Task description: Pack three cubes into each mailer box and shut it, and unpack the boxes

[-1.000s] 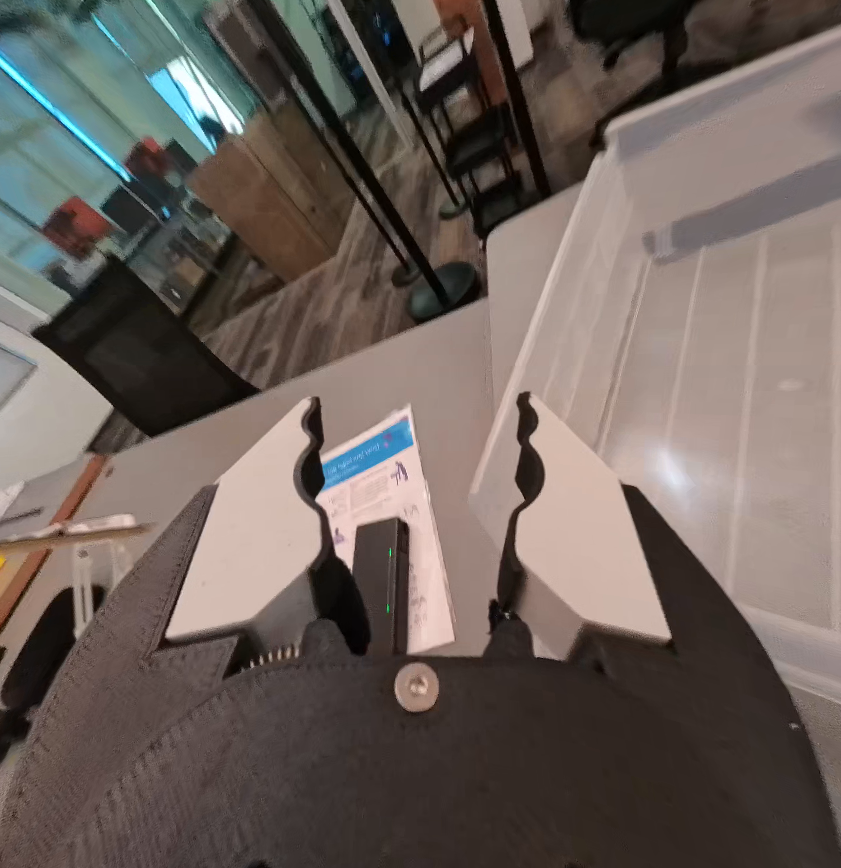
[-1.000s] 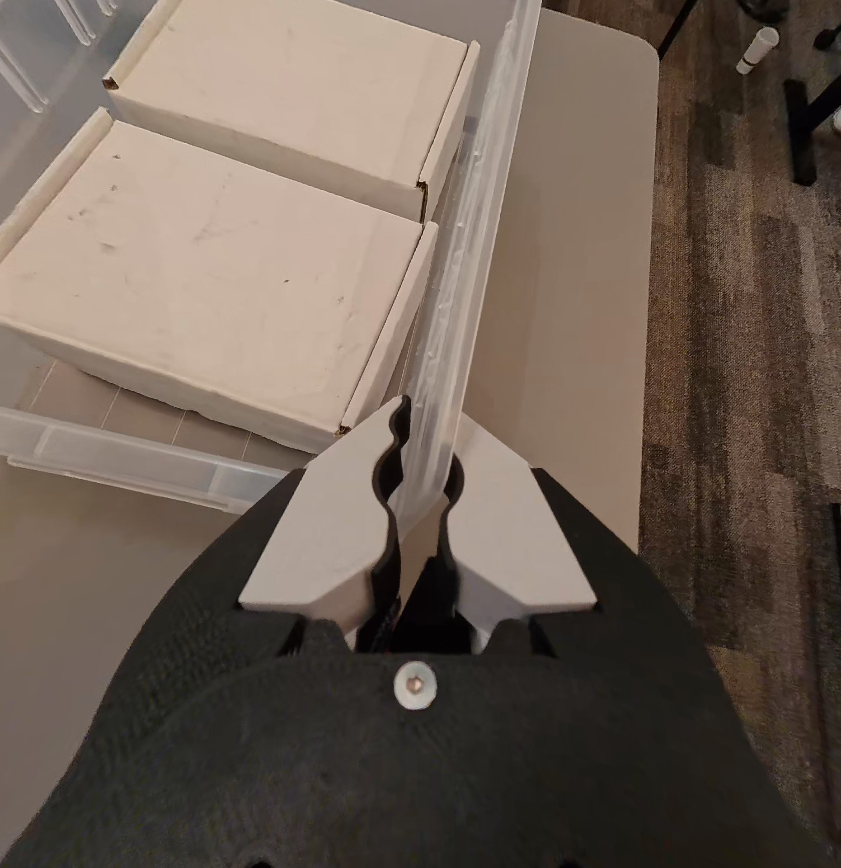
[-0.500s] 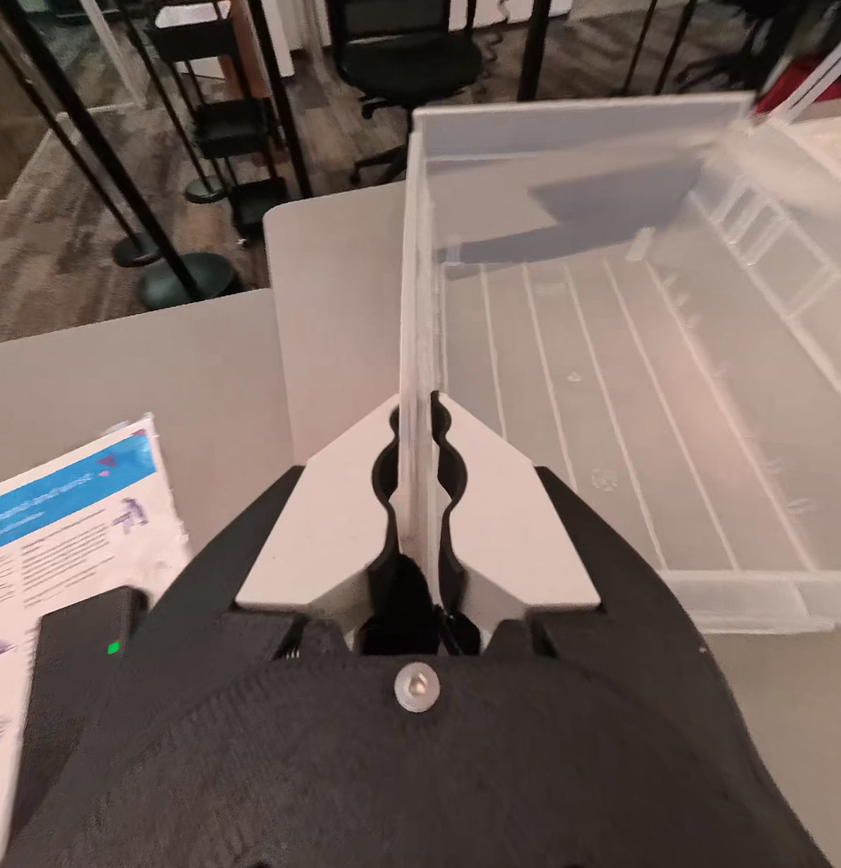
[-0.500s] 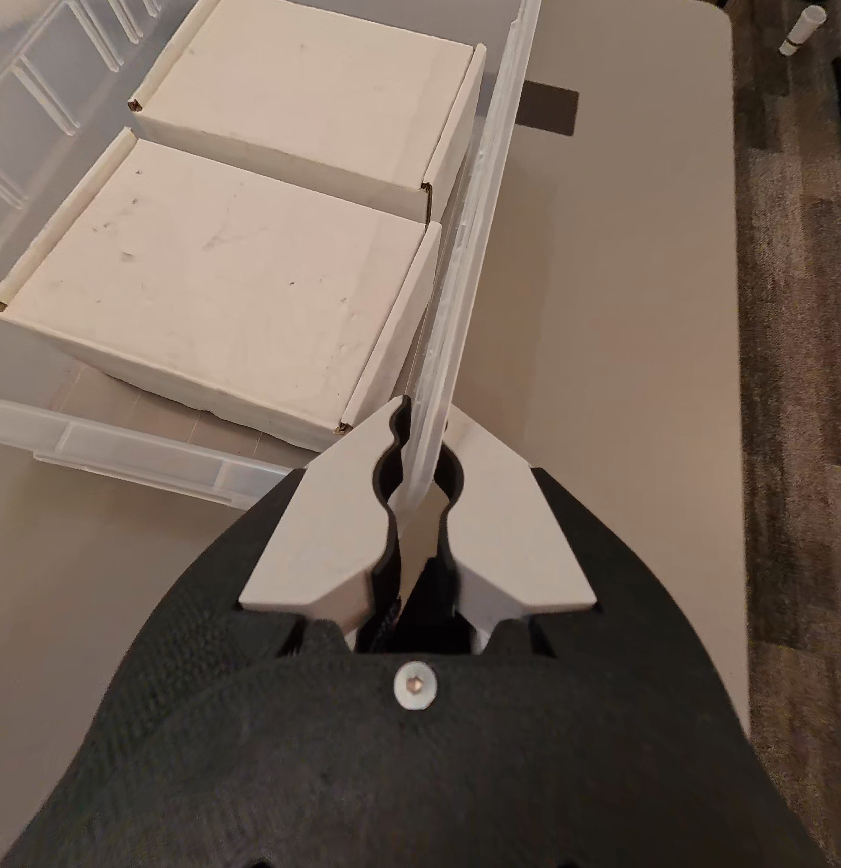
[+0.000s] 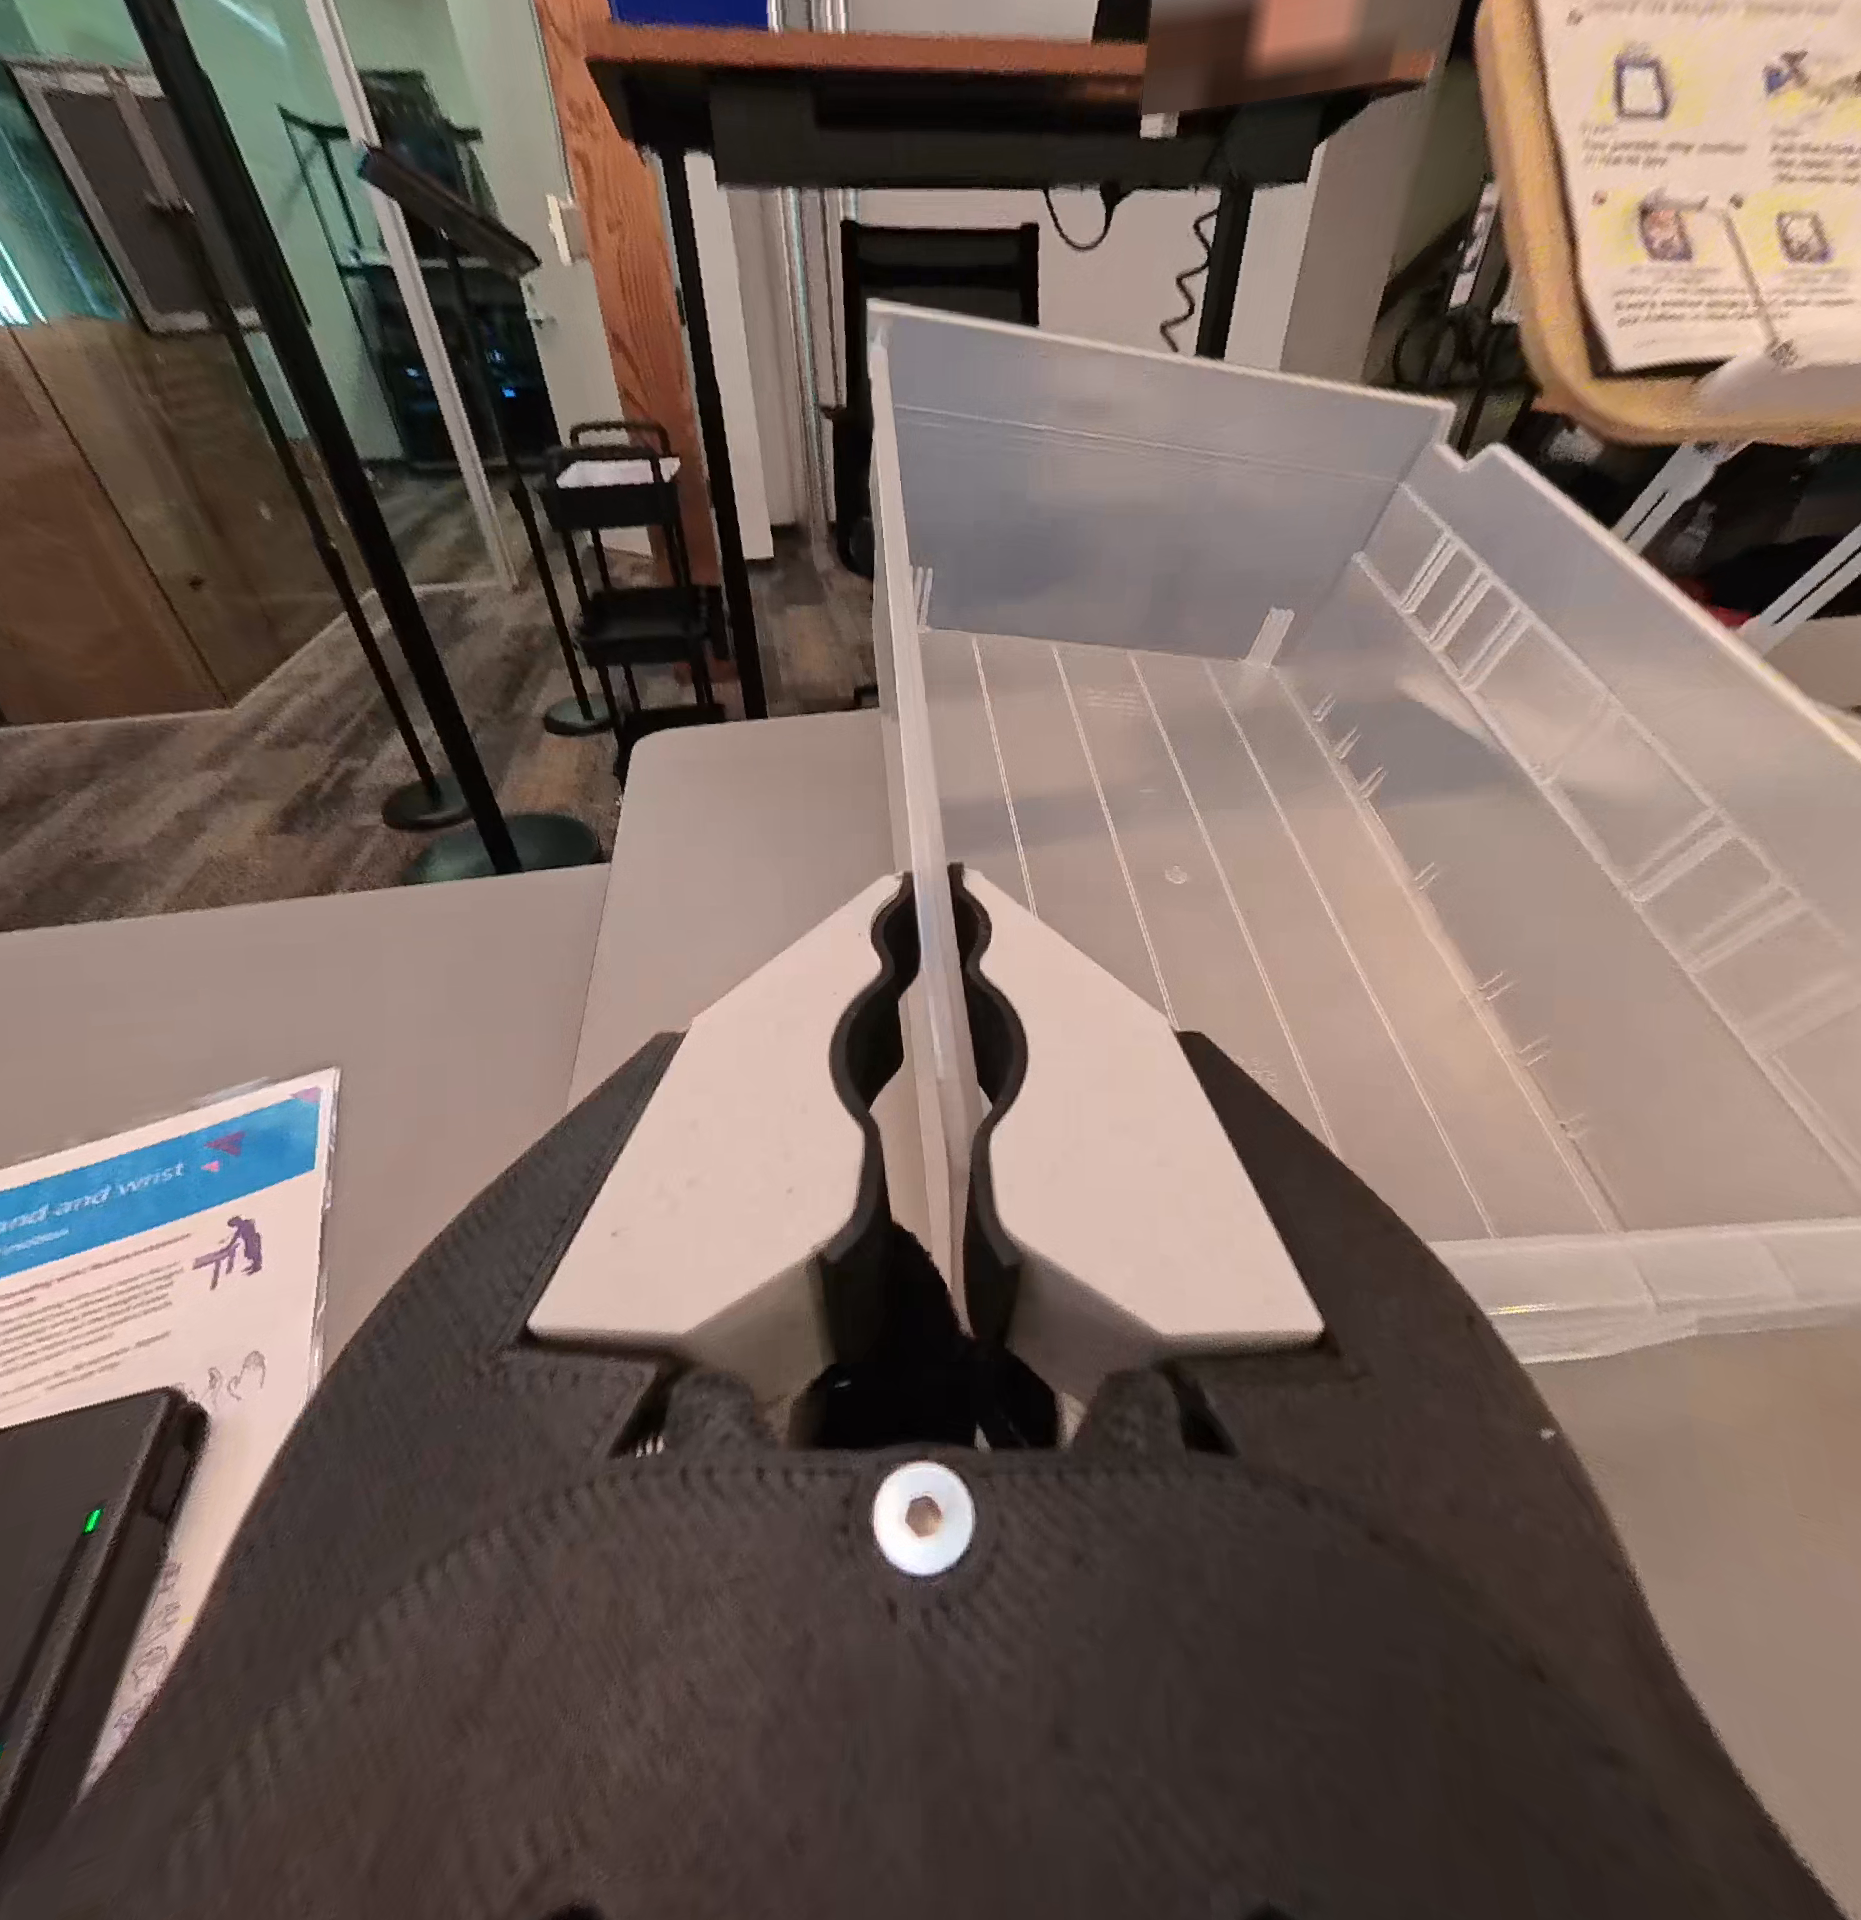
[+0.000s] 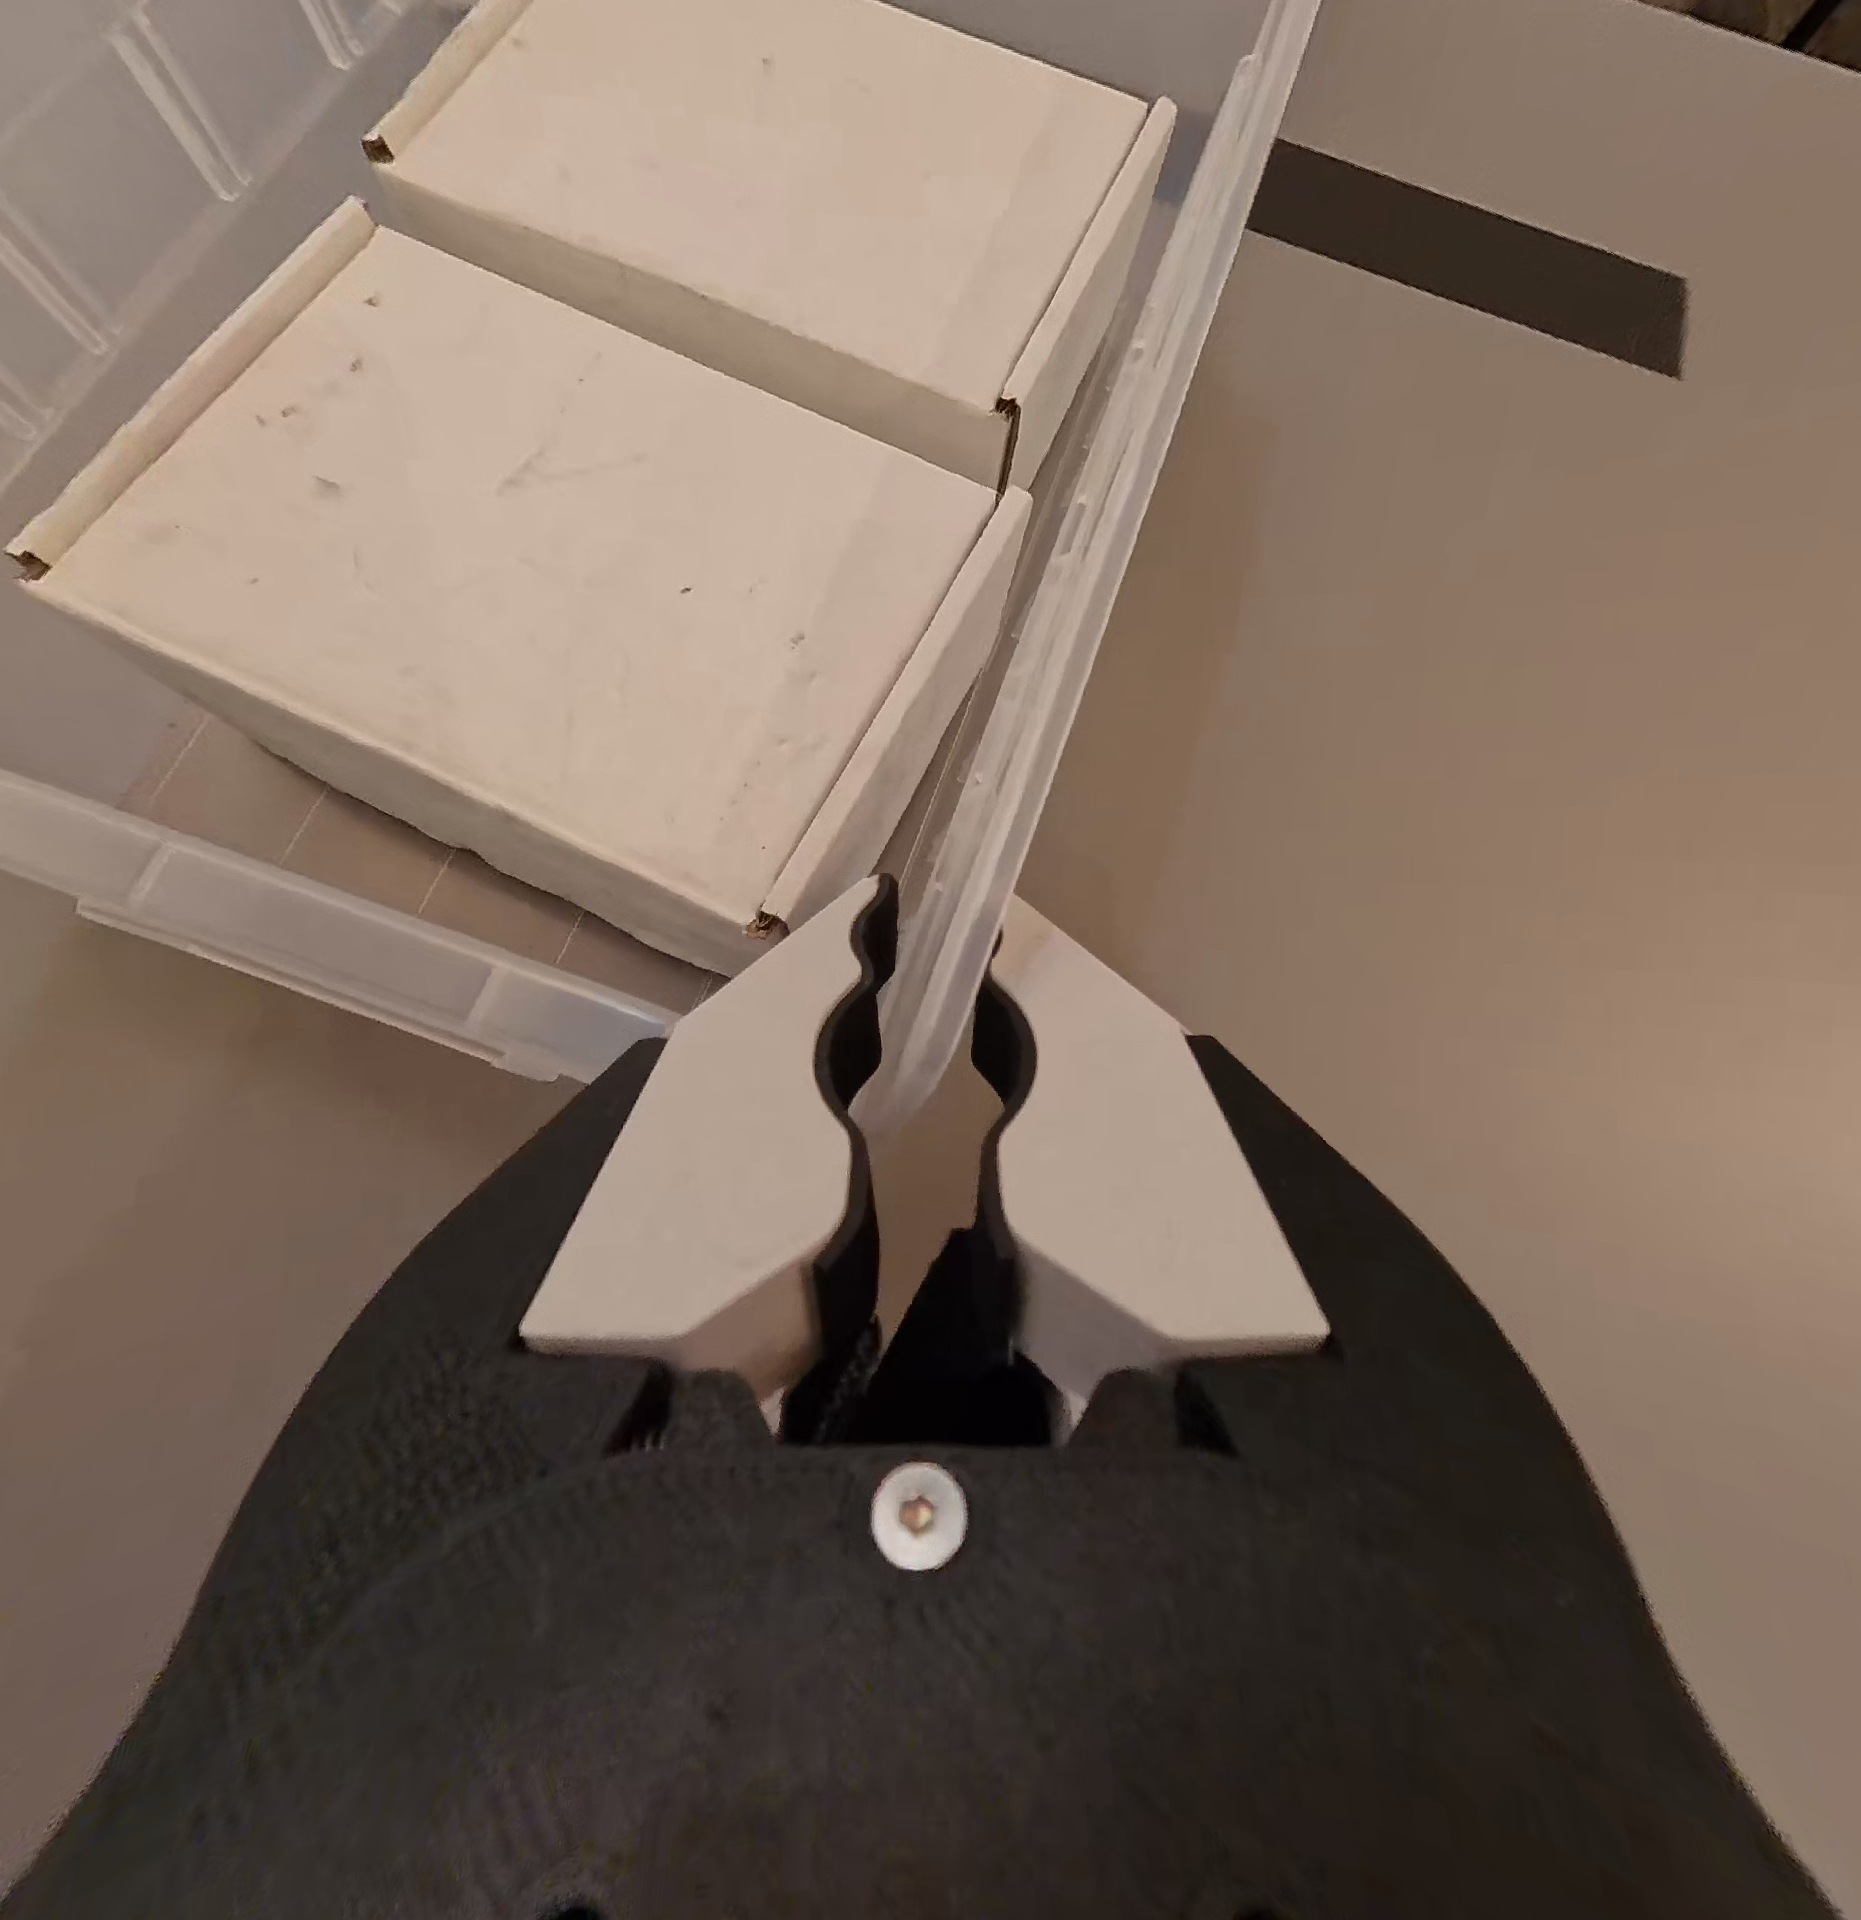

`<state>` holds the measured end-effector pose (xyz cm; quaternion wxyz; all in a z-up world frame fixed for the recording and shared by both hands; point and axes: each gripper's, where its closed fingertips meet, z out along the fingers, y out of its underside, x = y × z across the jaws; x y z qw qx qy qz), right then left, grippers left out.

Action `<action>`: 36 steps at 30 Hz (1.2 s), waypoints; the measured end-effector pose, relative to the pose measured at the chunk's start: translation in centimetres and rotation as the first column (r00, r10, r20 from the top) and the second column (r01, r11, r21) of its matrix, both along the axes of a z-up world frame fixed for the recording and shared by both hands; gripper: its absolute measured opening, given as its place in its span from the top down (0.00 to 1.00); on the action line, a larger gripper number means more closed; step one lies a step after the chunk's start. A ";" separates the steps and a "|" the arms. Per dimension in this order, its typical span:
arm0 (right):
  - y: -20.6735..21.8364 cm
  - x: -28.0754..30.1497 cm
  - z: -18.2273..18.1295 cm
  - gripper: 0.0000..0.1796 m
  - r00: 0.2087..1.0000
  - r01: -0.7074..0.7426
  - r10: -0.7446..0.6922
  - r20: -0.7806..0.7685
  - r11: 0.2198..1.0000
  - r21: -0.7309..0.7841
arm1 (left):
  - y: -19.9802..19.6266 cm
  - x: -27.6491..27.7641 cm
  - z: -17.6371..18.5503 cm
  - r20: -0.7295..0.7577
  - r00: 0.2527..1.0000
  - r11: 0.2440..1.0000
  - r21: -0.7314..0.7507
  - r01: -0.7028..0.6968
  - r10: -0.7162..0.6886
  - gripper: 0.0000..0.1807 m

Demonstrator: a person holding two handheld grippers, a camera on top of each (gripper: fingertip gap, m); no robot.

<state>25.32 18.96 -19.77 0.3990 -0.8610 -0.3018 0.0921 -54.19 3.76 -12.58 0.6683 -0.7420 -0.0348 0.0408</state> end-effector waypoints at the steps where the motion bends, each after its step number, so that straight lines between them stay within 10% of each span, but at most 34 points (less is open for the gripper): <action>1: -0.5 -1.1 0.0 0.94 1.000 -0.012 0.012 -0.004 1.000 0.006 | -0.3 0.1 0.4 0.000 1.000 1.000 0.015 -0.002 0.002 0.99; 36: -10.4 -39.5 -0.1 0.85 0.906 -0.414 0.423 -0.017 0.894 0.172 | -8.7 -1.9 10.3 0.043 0.992 0.931 0.340 -0.130 0.123 0.99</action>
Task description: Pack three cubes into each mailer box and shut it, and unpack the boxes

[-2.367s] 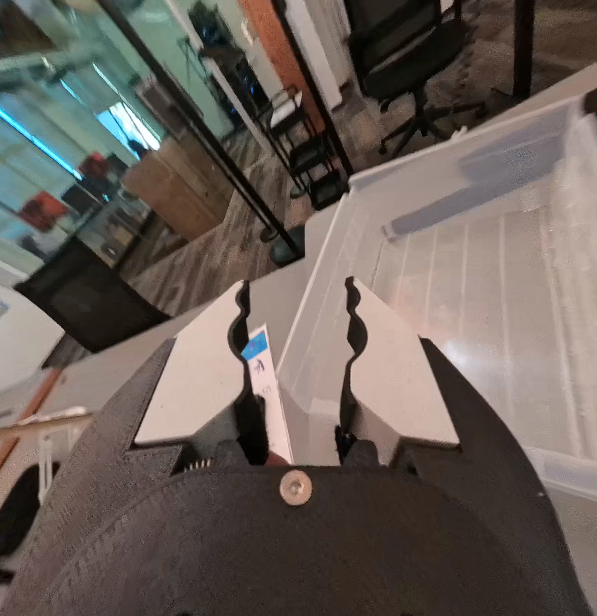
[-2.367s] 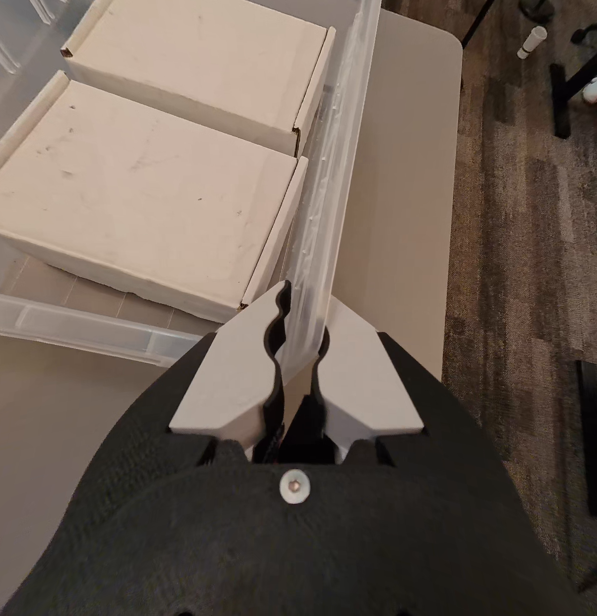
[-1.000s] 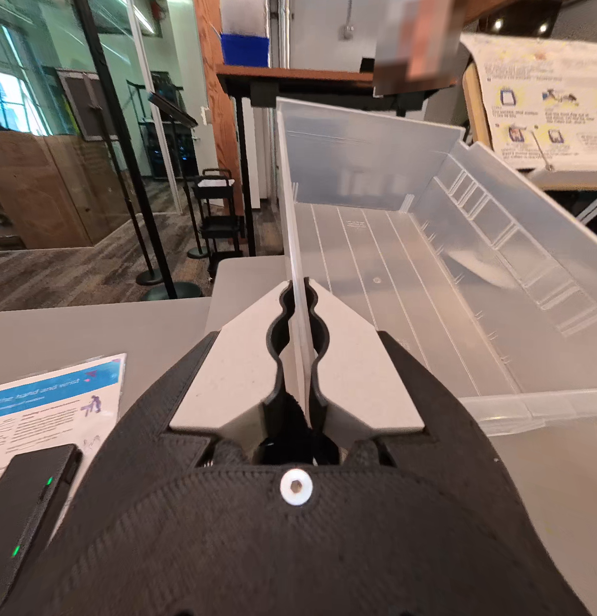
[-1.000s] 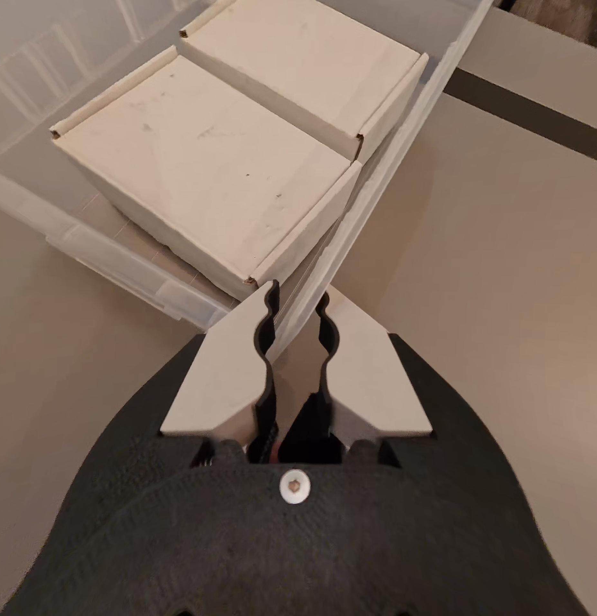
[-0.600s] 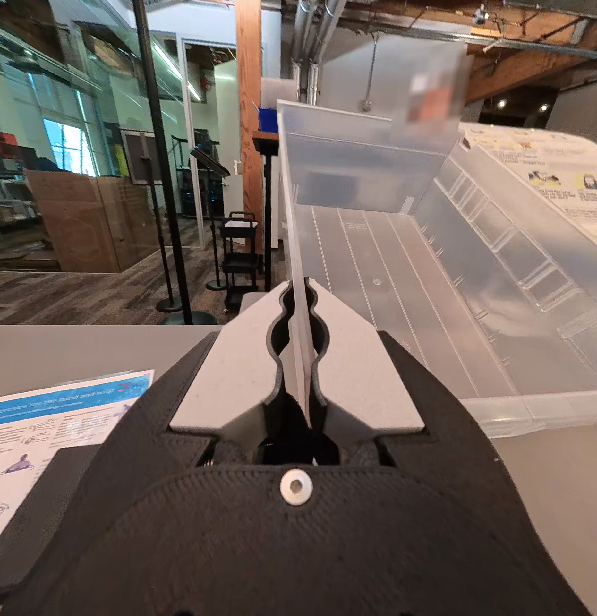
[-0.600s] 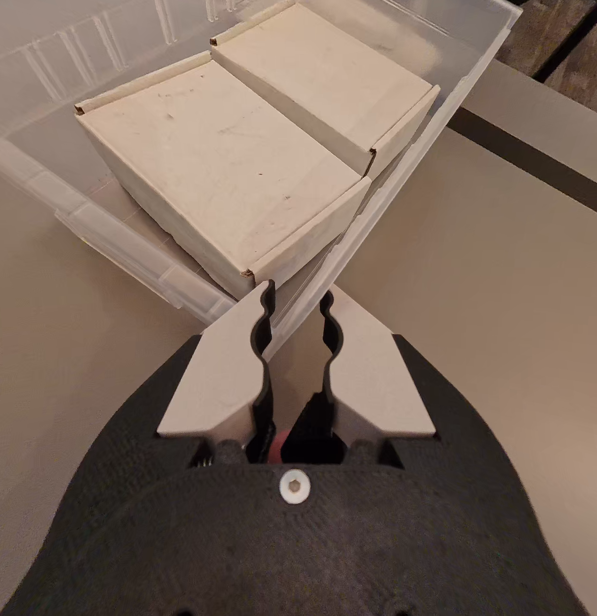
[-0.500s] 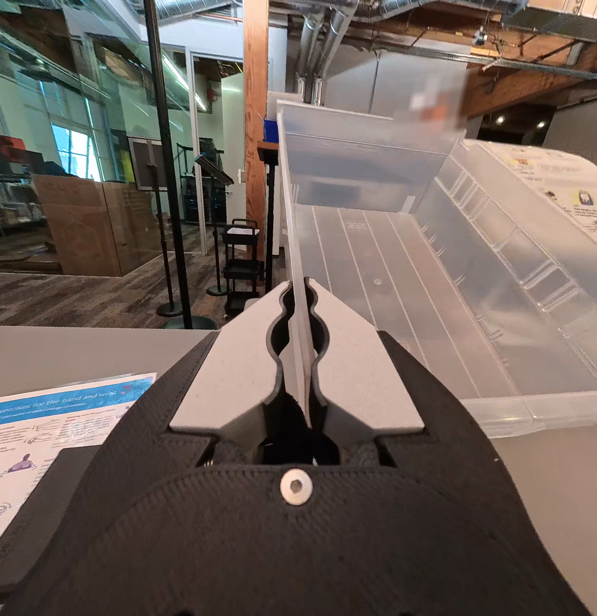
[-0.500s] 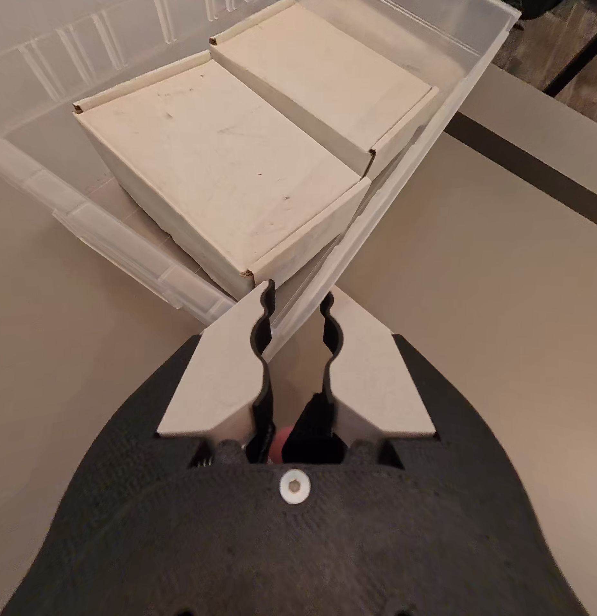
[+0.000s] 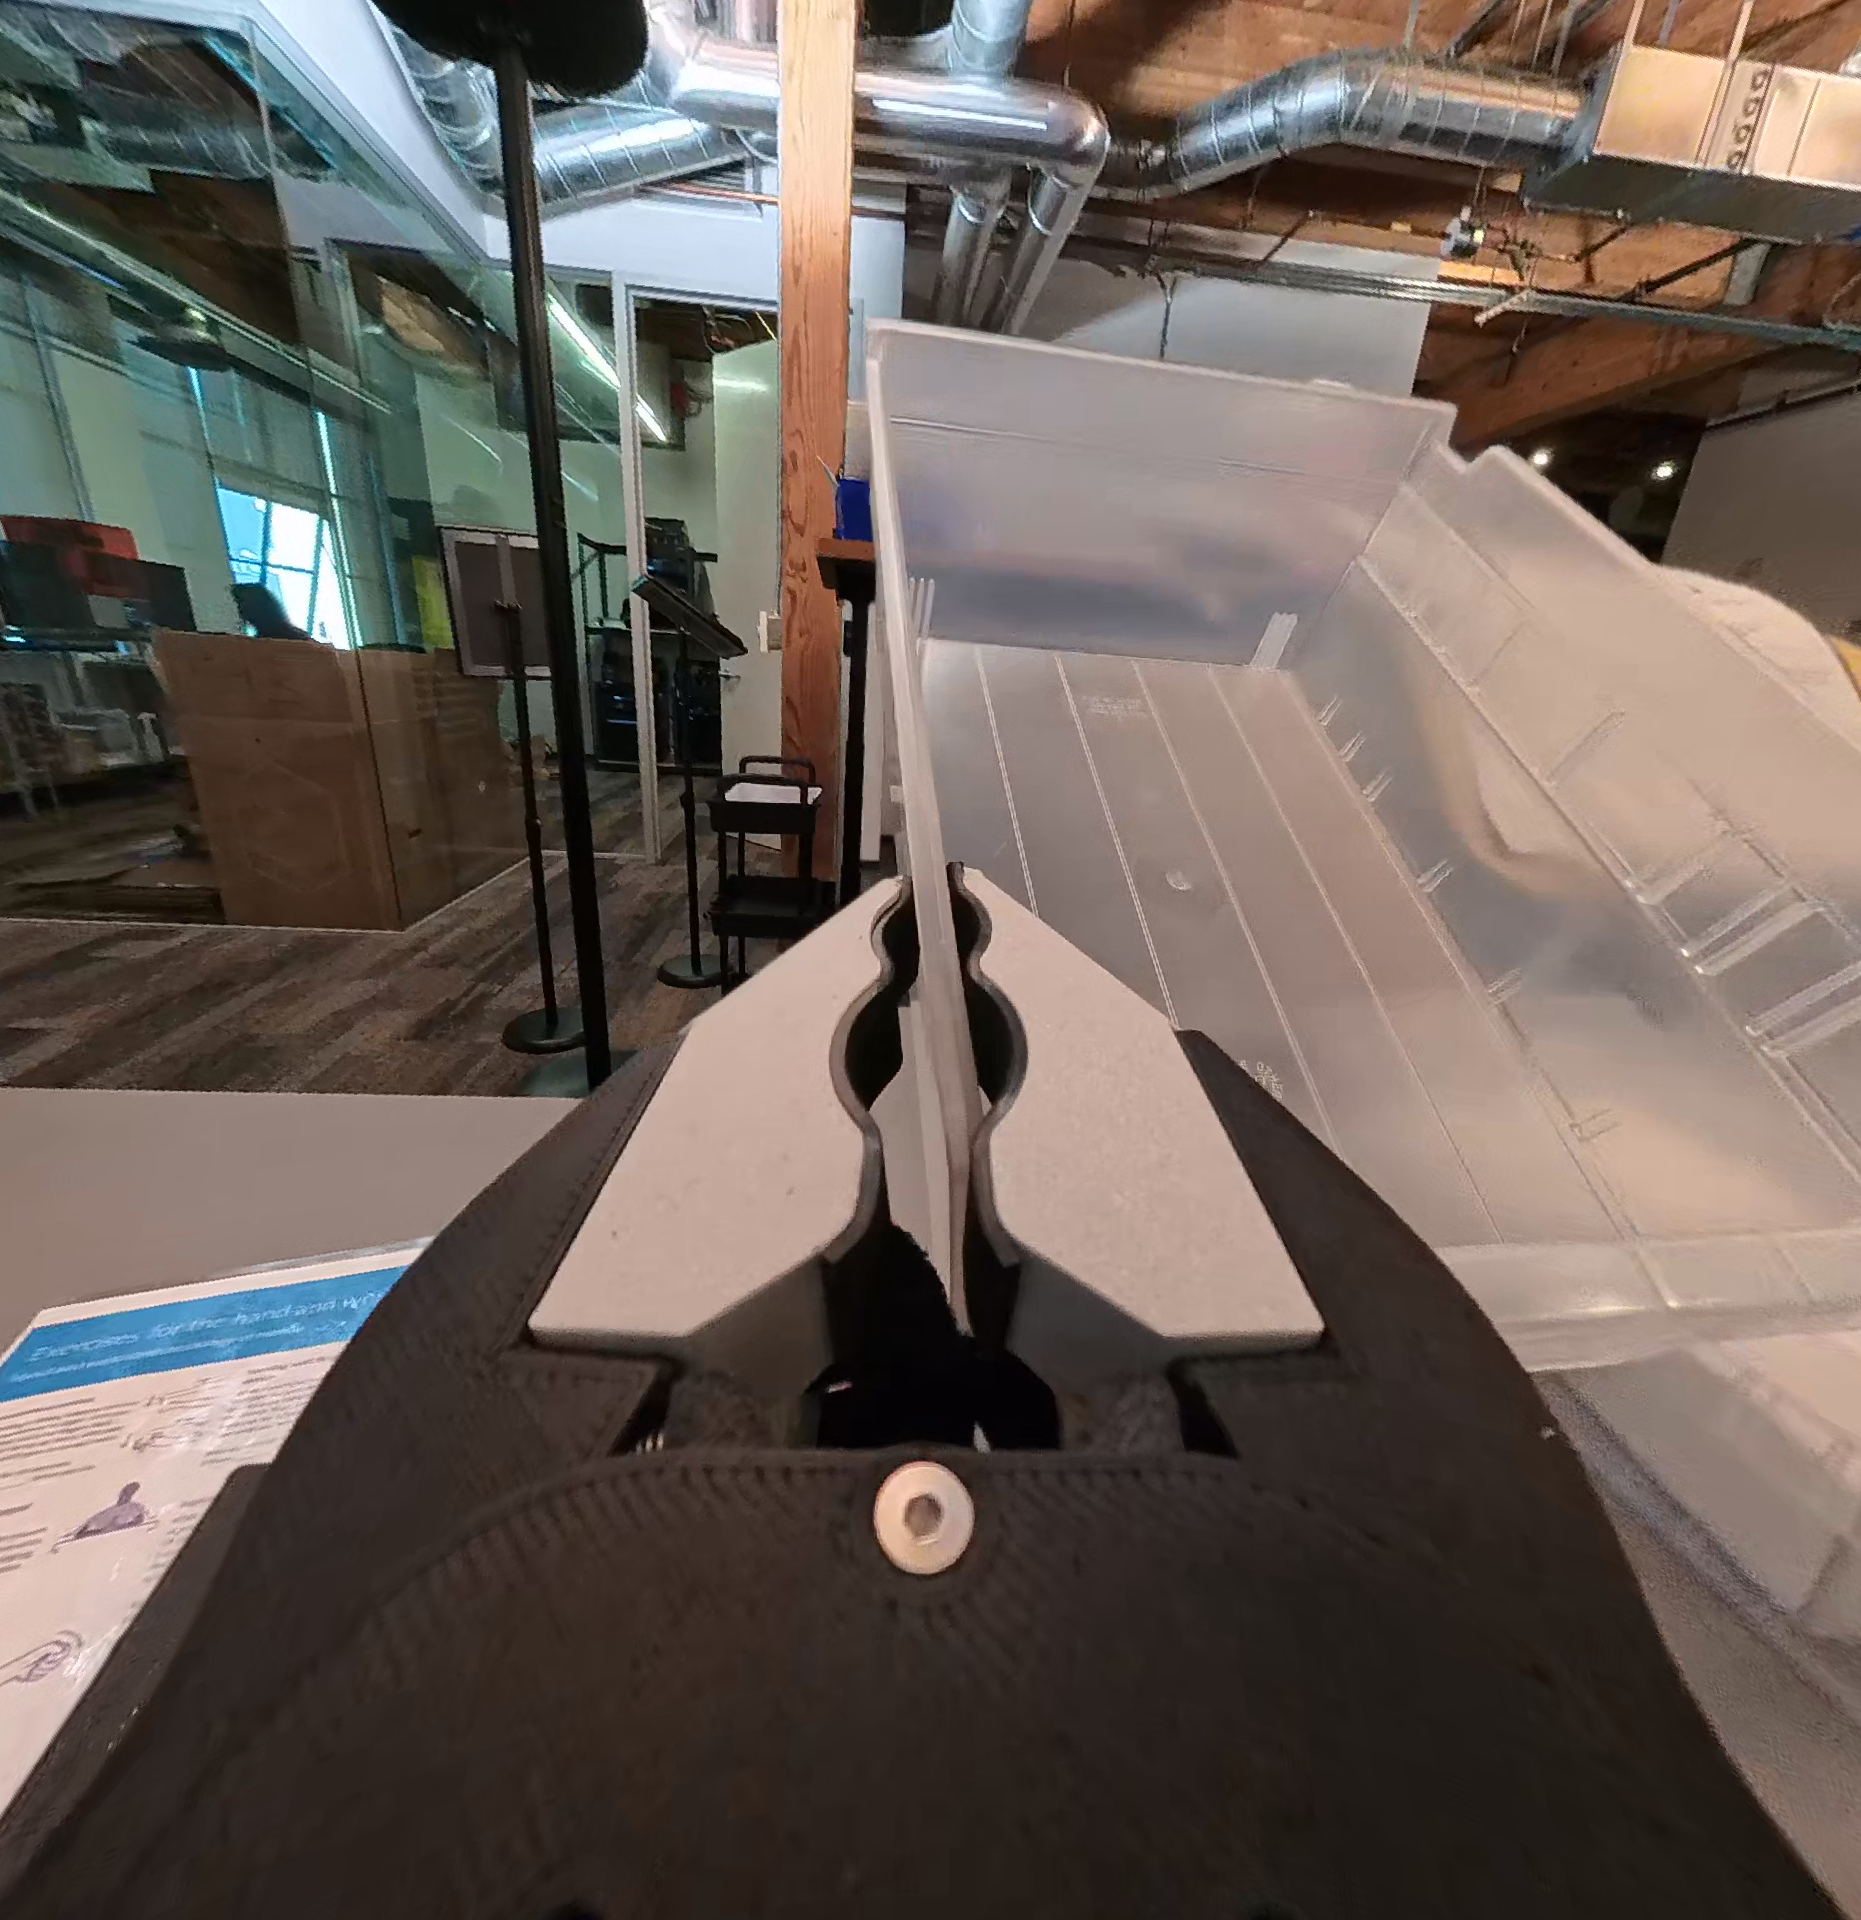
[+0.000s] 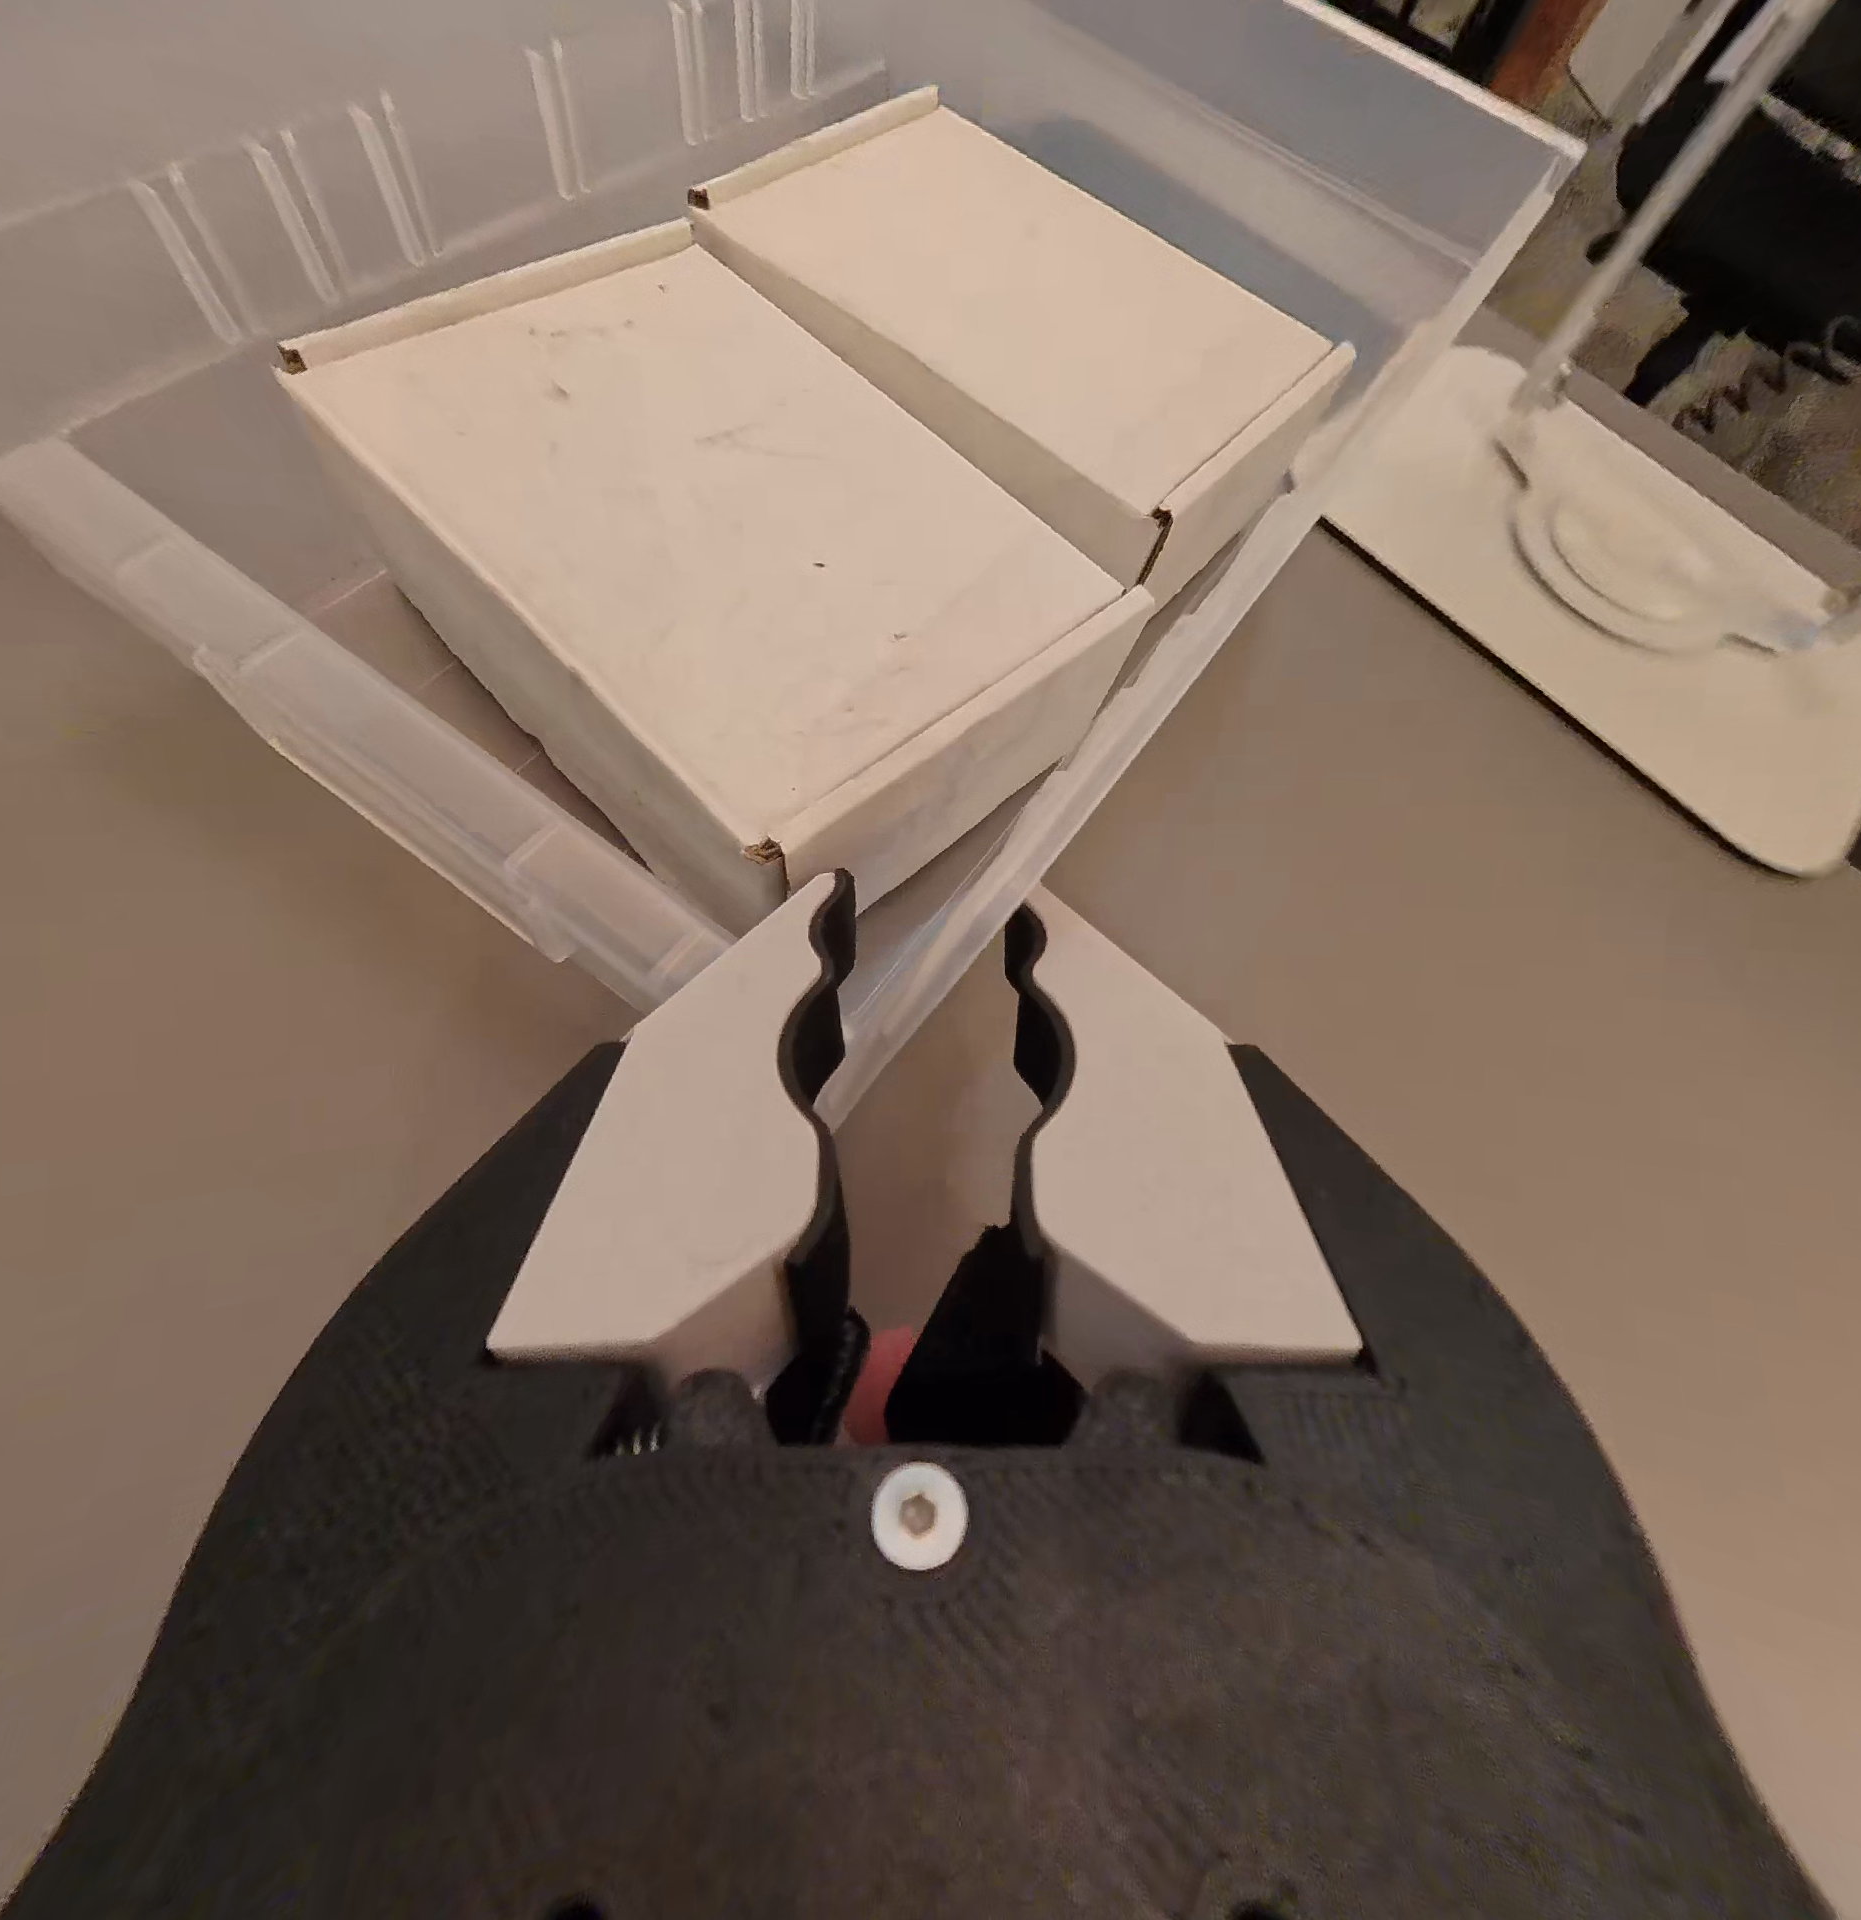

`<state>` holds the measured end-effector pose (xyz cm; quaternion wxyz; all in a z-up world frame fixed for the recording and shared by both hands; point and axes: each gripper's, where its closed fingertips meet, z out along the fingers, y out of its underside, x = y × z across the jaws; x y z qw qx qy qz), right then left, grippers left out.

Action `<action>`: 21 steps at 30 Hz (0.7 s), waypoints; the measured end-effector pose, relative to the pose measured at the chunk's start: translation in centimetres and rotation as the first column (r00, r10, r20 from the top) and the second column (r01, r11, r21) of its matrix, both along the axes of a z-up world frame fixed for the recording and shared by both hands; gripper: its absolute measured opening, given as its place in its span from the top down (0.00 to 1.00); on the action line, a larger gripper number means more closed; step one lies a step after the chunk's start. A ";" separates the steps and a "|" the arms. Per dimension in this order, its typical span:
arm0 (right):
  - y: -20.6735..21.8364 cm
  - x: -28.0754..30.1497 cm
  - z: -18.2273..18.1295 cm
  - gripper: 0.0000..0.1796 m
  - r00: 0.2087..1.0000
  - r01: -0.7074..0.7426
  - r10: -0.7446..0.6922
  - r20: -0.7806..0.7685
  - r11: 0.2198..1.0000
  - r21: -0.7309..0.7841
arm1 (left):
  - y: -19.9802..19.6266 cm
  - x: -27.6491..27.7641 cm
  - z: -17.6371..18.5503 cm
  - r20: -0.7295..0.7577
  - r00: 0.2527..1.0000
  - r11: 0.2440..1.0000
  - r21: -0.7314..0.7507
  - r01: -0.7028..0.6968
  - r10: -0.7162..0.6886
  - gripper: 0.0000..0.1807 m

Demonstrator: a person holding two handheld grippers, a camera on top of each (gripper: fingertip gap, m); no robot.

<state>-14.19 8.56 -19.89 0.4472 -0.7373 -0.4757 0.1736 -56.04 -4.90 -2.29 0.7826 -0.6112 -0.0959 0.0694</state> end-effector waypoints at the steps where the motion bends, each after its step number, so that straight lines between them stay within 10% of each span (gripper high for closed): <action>1: -0.4 -1.3 0.0 0.85 1.000 -0.006 0.006 -0.007 1.000 0.000 | -0.1 -0.1 0.2 0.006 1.000 1.000 0.007 -0.003 0.003 0.99; 21: -8.8 -21.2 0.5 0.71 0.978 -0.149 0.144 -0.151 0.988 -0.025 | -1.9 0.8 4.0 -0.071 0.997 0.999 0.047 -0.024 0.027 0.99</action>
